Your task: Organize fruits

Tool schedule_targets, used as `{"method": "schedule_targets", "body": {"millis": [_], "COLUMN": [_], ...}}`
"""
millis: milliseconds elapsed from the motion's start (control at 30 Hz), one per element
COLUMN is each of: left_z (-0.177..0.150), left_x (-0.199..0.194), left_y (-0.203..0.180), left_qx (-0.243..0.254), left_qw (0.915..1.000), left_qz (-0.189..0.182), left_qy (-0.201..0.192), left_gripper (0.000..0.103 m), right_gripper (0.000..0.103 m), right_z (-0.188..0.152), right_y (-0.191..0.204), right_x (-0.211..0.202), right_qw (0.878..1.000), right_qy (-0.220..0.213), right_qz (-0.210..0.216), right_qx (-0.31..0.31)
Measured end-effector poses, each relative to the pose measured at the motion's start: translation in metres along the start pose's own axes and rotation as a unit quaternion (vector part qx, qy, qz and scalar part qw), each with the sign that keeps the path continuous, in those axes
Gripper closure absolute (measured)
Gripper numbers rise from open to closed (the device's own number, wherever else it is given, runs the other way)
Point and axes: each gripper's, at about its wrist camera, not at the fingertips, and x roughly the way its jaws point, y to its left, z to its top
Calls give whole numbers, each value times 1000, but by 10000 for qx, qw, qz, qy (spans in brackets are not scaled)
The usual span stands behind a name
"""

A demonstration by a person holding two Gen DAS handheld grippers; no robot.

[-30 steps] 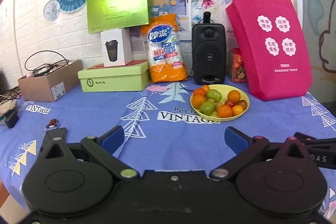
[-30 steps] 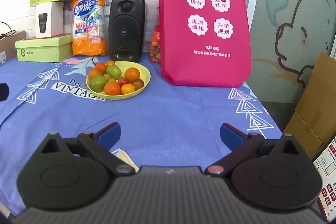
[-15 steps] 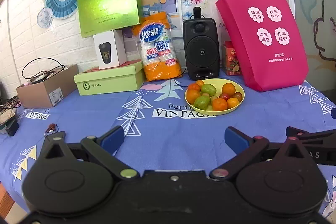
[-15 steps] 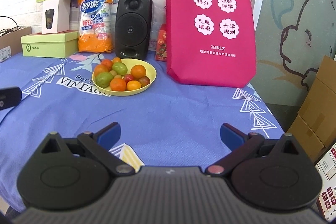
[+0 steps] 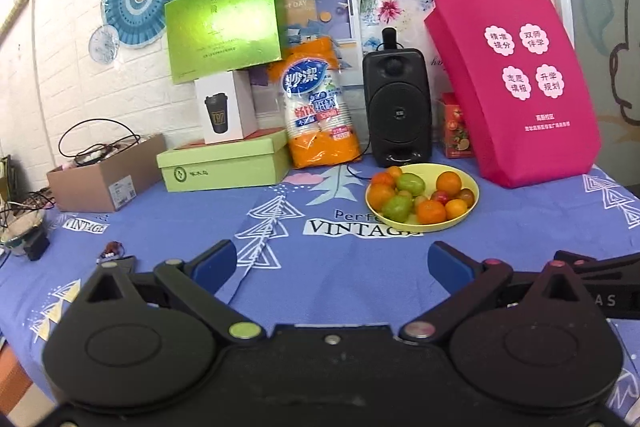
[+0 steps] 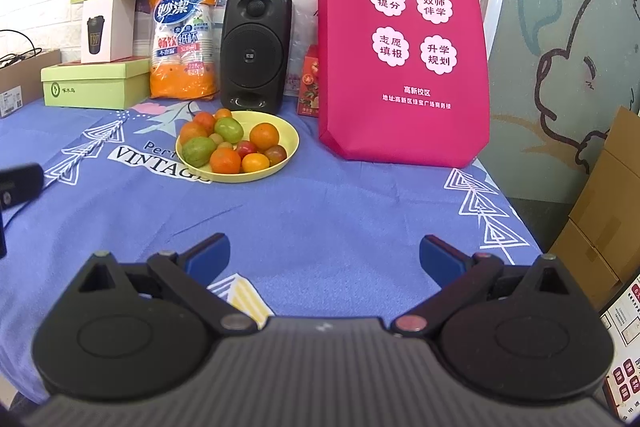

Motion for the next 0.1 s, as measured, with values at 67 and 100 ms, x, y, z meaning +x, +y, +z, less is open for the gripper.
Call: {"method": "schedule_targets", "body": {"millis": [67,100], "left_z": [-1,-1], "left_x": [1,3], "left_y": [1,2], "left_qx": [-68,-79], "left_qw": [9999,9997], "left_qz": [-137,-205], "left_qy": [80,124], "left_gripper": [0,0], "right_gripper": [0,0], "right_z": [0,-1], "right_y": [-1,-1], "right_x": [1,1], "right_qw": [10000,10000], "right_qy": [20,21], "right_qz": [8,16], "right_qx": [-6,-11]}}
